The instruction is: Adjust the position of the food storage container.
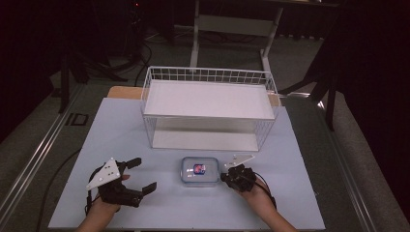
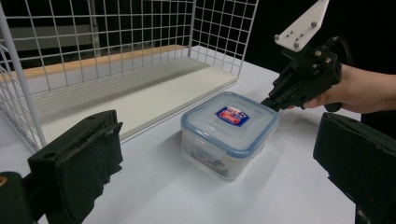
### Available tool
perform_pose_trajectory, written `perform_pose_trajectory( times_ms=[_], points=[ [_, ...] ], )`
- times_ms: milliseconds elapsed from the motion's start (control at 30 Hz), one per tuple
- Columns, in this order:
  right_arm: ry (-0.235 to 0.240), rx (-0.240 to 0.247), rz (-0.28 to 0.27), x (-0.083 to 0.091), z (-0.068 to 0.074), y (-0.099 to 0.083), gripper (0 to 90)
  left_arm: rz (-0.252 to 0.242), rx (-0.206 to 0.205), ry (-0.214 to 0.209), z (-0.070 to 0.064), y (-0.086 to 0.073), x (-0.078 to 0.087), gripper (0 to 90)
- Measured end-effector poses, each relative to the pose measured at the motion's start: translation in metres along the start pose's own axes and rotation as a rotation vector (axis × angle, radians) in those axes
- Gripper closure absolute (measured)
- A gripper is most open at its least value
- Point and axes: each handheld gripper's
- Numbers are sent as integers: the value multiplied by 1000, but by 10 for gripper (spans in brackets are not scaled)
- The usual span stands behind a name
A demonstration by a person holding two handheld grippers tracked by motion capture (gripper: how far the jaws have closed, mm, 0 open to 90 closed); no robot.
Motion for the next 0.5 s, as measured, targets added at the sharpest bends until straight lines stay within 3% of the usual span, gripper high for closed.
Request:
perform_pose_trajectory(
  times_ms=[333, 500],
  points=[
    [7, 13, -9, -8, 3, 4, 900, 3, 0, -4, -1, 0, -1, 18],
    [-50, 23, -11, 3, -4, -2, 869, -4, 4, 0, 0, 0, 1, 18]
  ],
)
Point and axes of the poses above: each handheld gripper's, and its own axes: x roughly backward along the jaws, y roughly out of its top, z roughly to its left, and after that the axes turned 11 degrees about -z, right-handed
